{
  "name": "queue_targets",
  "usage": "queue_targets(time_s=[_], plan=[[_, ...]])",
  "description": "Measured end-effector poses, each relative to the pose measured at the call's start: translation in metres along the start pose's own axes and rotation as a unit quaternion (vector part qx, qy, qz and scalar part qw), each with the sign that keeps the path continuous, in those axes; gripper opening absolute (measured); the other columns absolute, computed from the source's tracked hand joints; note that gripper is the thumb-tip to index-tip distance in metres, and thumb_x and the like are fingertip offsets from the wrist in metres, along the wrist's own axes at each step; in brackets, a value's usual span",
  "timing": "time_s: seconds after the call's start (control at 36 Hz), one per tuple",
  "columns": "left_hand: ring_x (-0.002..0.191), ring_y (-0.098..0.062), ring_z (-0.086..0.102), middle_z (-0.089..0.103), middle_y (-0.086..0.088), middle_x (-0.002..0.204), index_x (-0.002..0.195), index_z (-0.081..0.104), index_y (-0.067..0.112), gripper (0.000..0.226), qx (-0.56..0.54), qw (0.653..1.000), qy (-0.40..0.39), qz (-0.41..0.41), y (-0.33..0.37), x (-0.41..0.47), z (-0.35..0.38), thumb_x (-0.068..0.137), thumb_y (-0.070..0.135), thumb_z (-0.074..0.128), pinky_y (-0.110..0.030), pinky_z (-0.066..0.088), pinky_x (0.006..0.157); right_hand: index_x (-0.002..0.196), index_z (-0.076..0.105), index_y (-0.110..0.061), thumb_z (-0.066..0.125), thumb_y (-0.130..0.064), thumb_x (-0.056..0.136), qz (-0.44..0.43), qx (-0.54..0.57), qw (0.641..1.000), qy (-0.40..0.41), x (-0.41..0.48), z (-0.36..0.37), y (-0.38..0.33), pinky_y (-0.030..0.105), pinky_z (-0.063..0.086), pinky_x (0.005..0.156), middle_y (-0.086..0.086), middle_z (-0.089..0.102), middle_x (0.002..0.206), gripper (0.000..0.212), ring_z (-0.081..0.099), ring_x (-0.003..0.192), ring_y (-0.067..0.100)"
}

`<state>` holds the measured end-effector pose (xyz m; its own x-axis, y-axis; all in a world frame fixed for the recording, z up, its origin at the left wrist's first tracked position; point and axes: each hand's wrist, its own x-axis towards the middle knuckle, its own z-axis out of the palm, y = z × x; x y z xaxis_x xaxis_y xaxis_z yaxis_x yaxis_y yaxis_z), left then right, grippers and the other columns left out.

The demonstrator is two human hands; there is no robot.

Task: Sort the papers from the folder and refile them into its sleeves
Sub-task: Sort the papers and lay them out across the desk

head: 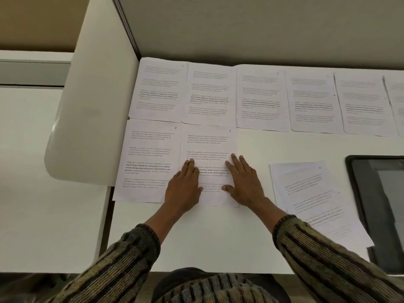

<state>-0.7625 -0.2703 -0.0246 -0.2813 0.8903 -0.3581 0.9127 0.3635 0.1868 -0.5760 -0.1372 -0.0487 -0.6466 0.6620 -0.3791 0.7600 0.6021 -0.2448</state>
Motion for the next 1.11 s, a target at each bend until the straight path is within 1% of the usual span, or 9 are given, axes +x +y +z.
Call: queue_targets(time_s=[0.25, 0.44, 0.58, 0.69, 0.75, 0.81, 0.92, 1.03, 1.11], plan=[[0.164, -0.029, 0.011, 0.008, -0.013, 0.177, 0.162, 0.031, 0.009, 0.074, 0.023, 1.000, -0.012, 0.011, 0.001, 0.000, -0.005, 0.104, 0.046, 0.060, -0.045, 0.035, 0.123, 0.167, 0.017, -0.022, 0.066, -0.053, 0.096, -0.005, 0.014, 1.000, 0.006, 0.000, 0.001, 0.001, 0.050, 0.017, 0.129, 0.000, -0.005, 0.176, 0.091, -0.005, 0.162, 0.026], [0.156, -0.043, 0.030, 0.030, -0.026, 0.168, 0.151, 0.047, 0.001, 0.071, 0.039, 0.999, 0.032, 0.009, 0.012, -0.001, -0.004, 0.096, 0.036, 0.074, -0.054, 0.039, 0.120, 0.163, 0.032, -0.017, 0.065, -0.032, 0.100, 0.019, 0.107, 0.991, 0.080, -0.021, 0.002, 0.008, 0.046, 0.032, 0.122, -0.001, 0.015, 0.174, 0.073, 0.023, 0.156, 0.022], [0.134, -0.042, 0.055, 0.062, -0.022, 0.138, 0.123, 0.069, 0.000, 0.048, 0.049, 0.996, 0.056, 0.050, 0.034, -0.002, -0.004, 0.089, 0.031, 0.081, -0.052, 0.052, 0.103, 0.146, 0.052, -0.016, 0.071, -0.023, 0.095, 0.033, 0.131, 0.981, 0.138, -0.057, 0.002, 0.024, 0.046, 0.056, 0.095, 0.008, 0.046, 0.155, 0.055, 0.042, 0.142, 0.025], [0.095, -0.034, 0.065, 0.073, -0.011, 0.098, 0.096, 0.072, 0.010, 0.024, 0.046, 0.994, 0.056, 0.083, 0.069, -0.006, -0.001, 0.093, 0.034, 0.072, -0.045, 0.050, 0.083, 0.140, 0.058, -0.017, 0.075, -0.018, 0.090, 0.055, 0.137, 0.974, 0.170, -0.089, 0.005, 0.048, 0.042, 0.060, 0.074, 0.006, 0.052, 0.141, 0.052, 0.046, 0.133, 0.024], [0.081, -0.031, 0.067, 0.074, -0.007, 0.085, 0.088, 0.071, 0.013, 0.025, 0.047, 0.993, 0.035, 0.099, 0.091, -0.010, 0.000, 0.097, 0.036, 0.066, -0.041, 0.047, 0.075, 0.139, 0.059, -0.017, 0.075, -0.019, 0.090, 0.074, 0.136, 0.972, 0.179, -0.104, 0.006, 0.064, 0.040, 0.059, 0.071, 0.005, 0.052, 0.138, 0.051, 0.047, 0.131, 0.024], [0.079, -0.030, 0.068, 0.073, -0.005, 0.086, 0.091, 0.069, 0.014, 0.029, 0.048, 0.992, 0.020, 0.112, 0.117, -0.012, -0.001, 0.102, 0.039, 0.060, -0.038, 0.040, 0.069, 0.138, 0.058, -0.017, 0.075, -0.020, 0.091, 0.098, 0.140, 0.967, 0.187, -0.118, 0.004, 0.082, 0.039, 0.058, 0.072, 0.004, 0.052, 0.138, 0.050, 0.047, 0.131, 0.024], [0.088, -0.028, 0.067, 0.071, -0.003, 0.098, 0.102, 0.063, 0.016, 0.034, 0.052, 0.989, 0.002, 0.135, 0.167, -0.009, 0.000, 0.109, 0.043, 0.044, -0.036, 0.034, 0.072, 0.137, 0.057, -0.019, 0.075, -0.021, 0.091, 0.166, 0.141, 0.955, 0.201, -0.141, -0.003, 0.123, 0.039, 0.057, 0.078, 0.001, 0.051, 0.138, 0.049, 0.047, 0.130, 0.023], [0.098, -0.027, 0.064, 0.068, -0.005, 0.109, 0.112, 0.063, 0.014, 0.033, 0.027, 0.987, -0.002, 0.160, 0.212, -0.004, 0.011, 0.108, 0.042, 0.045, -0.036, 0.036, 0.073, 0.138, 0.056, -0.018, 0.076, -0.022, 0.092, 0.224, 0.146, 0.941, 0.207, -0.155, -0.012, 0.171, 0.046, 0.056, 0.092, 0.005, 0.052, 0.138, 0.051, 0.049, 0.128, 0.025], [0.112, -0.029, 0.060, 0.064, -0.008, 0.125, 0.125, 0.062, 0.012, 0.037, -0.006, 0.987, 0.006, 0.164, 0.237, 0.001, 0.023, 0.106, 0.042, 0.054, -0.038, 0.046, 0.081, 0.141, 0.054, -0.016, 0.079, -0.025, 0.090, 0.253, 0.141, 0.935, 0.204, -0.160, -0.018, 0.204, 0.051, 0.051, 0.101, 0.009, 0.053, 0.138, 0.057, 0.048, 0.129, 0.029]])
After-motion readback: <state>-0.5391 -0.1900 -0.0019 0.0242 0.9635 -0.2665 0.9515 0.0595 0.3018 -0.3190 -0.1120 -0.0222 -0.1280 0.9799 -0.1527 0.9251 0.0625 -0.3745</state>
